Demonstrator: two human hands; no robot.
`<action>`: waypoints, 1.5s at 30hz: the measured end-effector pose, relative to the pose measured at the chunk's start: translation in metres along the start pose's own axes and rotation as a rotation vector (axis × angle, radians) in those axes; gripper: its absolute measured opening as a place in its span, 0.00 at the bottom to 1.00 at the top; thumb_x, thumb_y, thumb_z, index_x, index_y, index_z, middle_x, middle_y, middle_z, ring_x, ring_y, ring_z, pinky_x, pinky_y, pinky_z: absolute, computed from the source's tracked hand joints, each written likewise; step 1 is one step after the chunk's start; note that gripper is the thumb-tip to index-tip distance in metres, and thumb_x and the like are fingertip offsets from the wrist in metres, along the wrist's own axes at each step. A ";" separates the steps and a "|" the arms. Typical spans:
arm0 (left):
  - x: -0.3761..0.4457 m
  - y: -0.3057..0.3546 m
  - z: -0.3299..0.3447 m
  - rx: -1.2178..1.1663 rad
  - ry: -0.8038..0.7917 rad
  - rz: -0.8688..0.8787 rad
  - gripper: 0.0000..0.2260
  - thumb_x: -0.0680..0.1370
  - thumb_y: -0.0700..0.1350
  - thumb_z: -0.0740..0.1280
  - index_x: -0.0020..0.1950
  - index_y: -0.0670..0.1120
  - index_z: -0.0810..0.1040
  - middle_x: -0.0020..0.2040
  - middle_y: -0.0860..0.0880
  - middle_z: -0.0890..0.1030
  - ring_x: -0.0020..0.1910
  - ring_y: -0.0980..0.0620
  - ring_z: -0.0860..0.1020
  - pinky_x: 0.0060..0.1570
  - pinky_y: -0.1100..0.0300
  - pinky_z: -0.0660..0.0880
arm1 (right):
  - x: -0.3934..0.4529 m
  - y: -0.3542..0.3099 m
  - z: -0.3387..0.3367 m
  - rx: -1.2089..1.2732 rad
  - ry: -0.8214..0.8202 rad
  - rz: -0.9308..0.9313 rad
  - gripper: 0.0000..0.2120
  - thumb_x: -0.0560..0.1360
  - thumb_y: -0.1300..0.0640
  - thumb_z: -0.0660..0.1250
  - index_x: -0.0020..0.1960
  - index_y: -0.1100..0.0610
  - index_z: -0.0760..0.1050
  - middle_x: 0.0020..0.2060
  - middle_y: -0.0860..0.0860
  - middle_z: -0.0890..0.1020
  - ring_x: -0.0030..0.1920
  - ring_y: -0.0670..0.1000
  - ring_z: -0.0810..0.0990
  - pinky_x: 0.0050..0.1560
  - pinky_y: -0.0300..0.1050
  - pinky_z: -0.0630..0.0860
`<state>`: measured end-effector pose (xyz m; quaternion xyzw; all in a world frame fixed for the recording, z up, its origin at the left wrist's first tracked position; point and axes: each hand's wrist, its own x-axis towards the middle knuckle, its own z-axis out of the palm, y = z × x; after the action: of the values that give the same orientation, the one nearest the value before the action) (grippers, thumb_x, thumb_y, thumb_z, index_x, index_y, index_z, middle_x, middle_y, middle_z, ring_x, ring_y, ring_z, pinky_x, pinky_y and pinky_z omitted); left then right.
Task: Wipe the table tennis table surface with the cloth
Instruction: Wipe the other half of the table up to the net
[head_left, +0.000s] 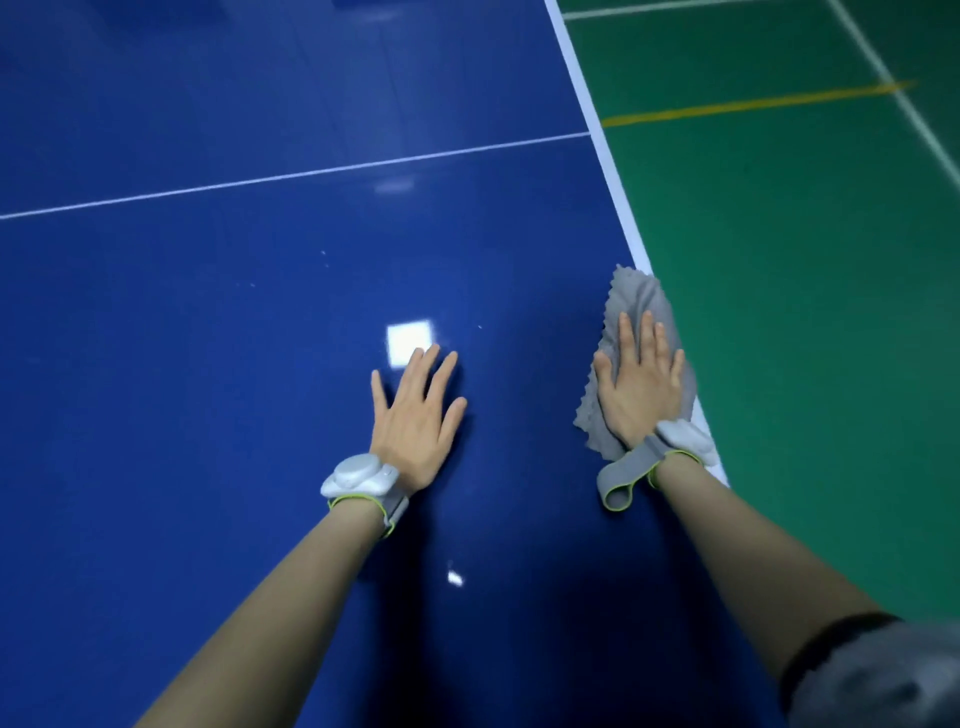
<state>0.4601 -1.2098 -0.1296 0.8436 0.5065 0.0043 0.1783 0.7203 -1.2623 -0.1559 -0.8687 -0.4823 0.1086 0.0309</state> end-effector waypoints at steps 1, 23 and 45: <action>0.003 -0.015 -0.003 -0.007 0.011 -0.029 0.28 0.77 0.58 0.40 0.76 0.52 0.51 0.77 0.52 0.51 0.76 0.55 0.45 0.70 0.42 0.37 | 0.010 -0.017 0.002 0.006 0.012 0.022 0.29 0.79 0.42 0.41 0.77 0.51 0.44 0.77 0.52 0.47 0.76 0.53 0.45 0.73 0.55 0.41; -0.074 -0.120 -0.030 0.014 0.111 -0.320 0.23 0.81 0.53 0.49 0.76 0.50 0.53 0.77 0.50 0.53 0.76 0.52 0.47 0.69 0.39 0.39 | -0.113 -0.170 0.055 -0.027 -0.167 -0.897 0.27 0.80 0.43 0.48 0.76 0.49 0.55 0.75 0.48 0.58 0.75 0.49 0.54 0.73 0.48 0.42; 0.087 0.019 -0.019 0.036 0.066 0.039 0.22 0.81 0.52 0.49 0.76 0.50 0.54 0.77 0.50 0.54 0.76 0.53 0.47 0.70 0.41 0.38 | 0.026 -0.015 0.000 0.044 0.010 -0.082 0.27 0.81 0.43 0.45 0.78 0.50 0.45 0.77 0.51 0.48 0.76 0.52 0.44 0.73 0.52 0.39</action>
<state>0.5152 -1.1381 -0.1207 0.8557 0.4958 0.0262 0.1462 0.7216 -1.2326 -0.1572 -0.8478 -0.5149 0.1136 0.0569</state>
